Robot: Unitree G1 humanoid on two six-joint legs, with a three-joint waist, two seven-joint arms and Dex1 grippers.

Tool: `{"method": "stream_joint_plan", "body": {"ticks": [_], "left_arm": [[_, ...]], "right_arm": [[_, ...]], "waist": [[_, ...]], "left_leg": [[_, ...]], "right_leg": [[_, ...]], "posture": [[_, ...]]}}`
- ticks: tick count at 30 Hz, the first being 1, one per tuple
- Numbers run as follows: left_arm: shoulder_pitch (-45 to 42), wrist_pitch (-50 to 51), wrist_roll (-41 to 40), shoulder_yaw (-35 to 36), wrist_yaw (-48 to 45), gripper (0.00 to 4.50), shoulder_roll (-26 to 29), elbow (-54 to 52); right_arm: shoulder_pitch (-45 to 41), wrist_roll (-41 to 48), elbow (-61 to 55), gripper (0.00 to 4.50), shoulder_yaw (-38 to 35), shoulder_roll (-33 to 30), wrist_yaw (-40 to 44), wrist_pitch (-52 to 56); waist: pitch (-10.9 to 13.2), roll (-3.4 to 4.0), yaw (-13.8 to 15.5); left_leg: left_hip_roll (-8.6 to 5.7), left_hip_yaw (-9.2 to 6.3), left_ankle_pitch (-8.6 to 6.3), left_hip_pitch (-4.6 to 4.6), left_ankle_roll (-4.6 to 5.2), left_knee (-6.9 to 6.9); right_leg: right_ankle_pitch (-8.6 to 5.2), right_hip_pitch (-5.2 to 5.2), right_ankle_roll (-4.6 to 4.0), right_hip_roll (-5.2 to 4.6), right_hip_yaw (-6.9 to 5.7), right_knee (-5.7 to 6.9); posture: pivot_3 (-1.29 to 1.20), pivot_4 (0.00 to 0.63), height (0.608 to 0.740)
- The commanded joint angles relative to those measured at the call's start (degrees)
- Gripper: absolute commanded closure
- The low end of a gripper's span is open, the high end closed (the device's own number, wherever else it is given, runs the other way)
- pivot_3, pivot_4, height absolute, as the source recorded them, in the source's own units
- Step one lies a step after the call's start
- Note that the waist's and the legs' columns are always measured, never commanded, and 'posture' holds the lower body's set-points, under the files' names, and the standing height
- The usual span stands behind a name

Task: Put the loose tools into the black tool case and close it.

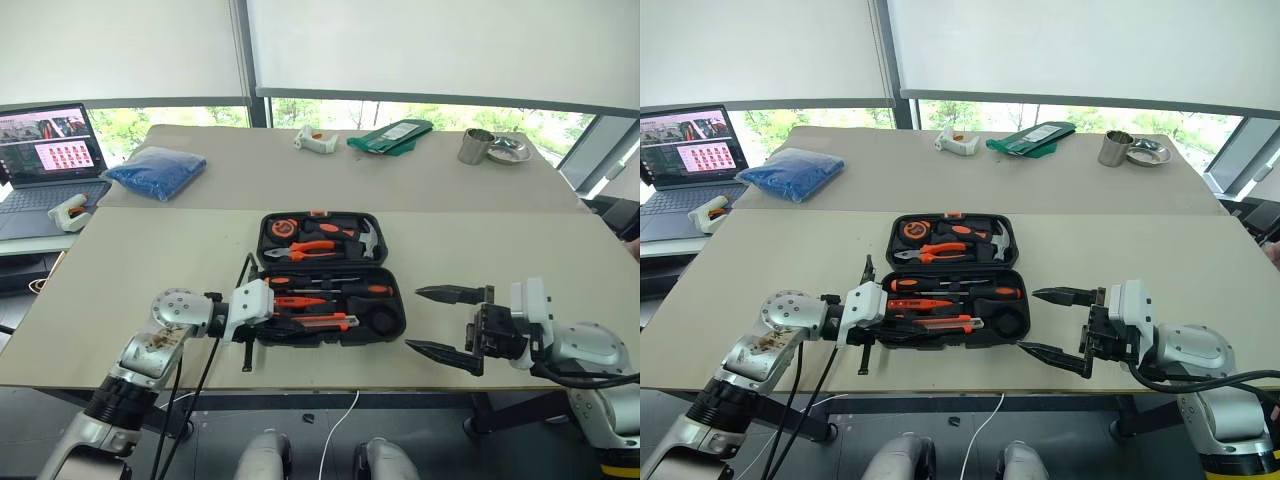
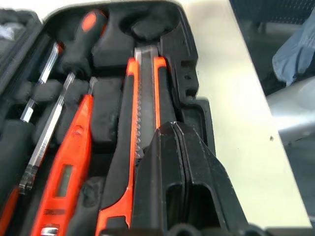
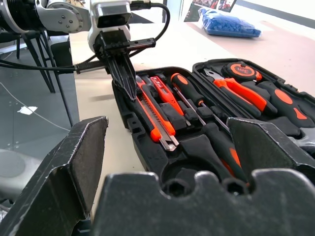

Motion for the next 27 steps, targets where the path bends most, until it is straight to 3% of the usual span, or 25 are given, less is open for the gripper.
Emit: {"method": "stream_joint_plan", "body": {"ticks": [1,5,15,17,27], "left_arm": [[-0.1,5.1,3.0,-2.5,3.5,4.44,-1.2,2.2],[-0.4,8.2,2.9,-3.1,4.6,4.44,-2.0,2.0],[-0.9,6.9,-6.0,4.9,4.5,4.44,-4.8,-0.4],[-1.7,8.0,-5.6,4.7,5.8,4.44,-5.4,-0.3],[-2.3,7.2,1.7,-1.9,6.4,4.44,-4.0,2.2]], "right_arm": [[-0.6,0.7,-1.3,0.00,-1.2,-0.7,0.4,0.2],[-1.0,0.6,-1.3,0.00,-0.8,-0.5,0.1,0.2],[-0.5,0.9,-0.9,0.00,-1.3,-0.3,0.1,0.0],[-0.6,1.4,-0.9,0.00,-1.3,0.0,0.0,0.2],[-1.6,2.1,-2.1,0.00,-1.0,0.8,-1.2,1.7]], "waist": [[-0.1,0.16,0.2],[-0.2,0.42,0.3],[-0.3,0.50,-0.1],[-0.3,0.48,-0.1],[-0.3,0.47,-0.2]], "left_leg": [[0.01,-0.01,0.00,0.04,0.00,0.00],[-0.05,-0.06,-0.19,0.20,-0.33,0.00],[-0.07,-0.06,-0.19,0.13,-0.32,0.00],[-0.08,-0.06,0.10,-0.03,0.17,0.00],[-0.10,-0.06,0.02,-0.05,0.15,-0.02]], "right_leg": [[-0.03,0.04,-0.06,-0.02,0.00,0.00],[-0.04,0.06,-0.06,-0.08,0.02,-0.02],[-0.02,0.13,-0.04,-0.16,0.04,0.01],[0.04,0.02,0.08,-0.10,0.05,0.00],[-0.06,0.01,0.05,-0.04,0.04,-0.06]], "posture": [[0.00,0.150,0.740],[0.00,0.150,0.740],[0.00,0.150,0.740],[0.00,0.150,0.740],[0.00,0.150,0.740]]}}
